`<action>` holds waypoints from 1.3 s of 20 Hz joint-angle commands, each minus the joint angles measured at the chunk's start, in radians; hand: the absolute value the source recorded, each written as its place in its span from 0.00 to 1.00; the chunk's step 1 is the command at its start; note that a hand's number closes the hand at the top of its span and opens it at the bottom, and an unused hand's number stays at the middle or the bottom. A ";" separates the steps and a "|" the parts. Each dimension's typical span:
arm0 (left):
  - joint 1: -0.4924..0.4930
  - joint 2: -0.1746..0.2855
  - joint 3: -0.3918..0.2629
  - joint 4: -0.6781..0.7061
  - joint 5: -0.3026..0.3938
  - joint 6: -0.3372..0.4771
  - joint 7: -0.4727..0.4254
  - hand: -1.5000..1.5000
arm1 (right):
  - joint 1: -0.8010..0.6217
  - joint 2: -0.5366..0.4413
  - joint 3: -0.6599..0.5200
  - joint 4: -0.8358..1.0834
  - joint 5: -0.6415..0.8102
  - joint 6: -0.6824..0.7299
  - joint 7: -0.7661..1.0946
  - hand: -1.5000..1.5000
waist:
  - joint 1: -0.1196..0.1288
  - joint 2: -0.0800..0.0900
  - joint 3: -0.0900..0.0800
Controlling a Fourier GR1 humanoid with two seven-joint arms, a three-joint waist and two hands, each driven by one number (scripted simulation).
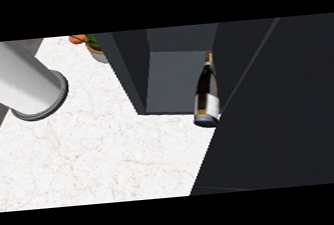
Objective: Pick up the wine, place it into the cabinet and close the cabinet
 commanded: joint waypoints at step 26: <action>-0.067 0.031 0.008 -0.026 -0.003 -0.077 0.024 1.00 | -0.285 0.157 -0.244 0.266 0.058 -0.092 0.000 1.00 | 0.122 0.052 -0.004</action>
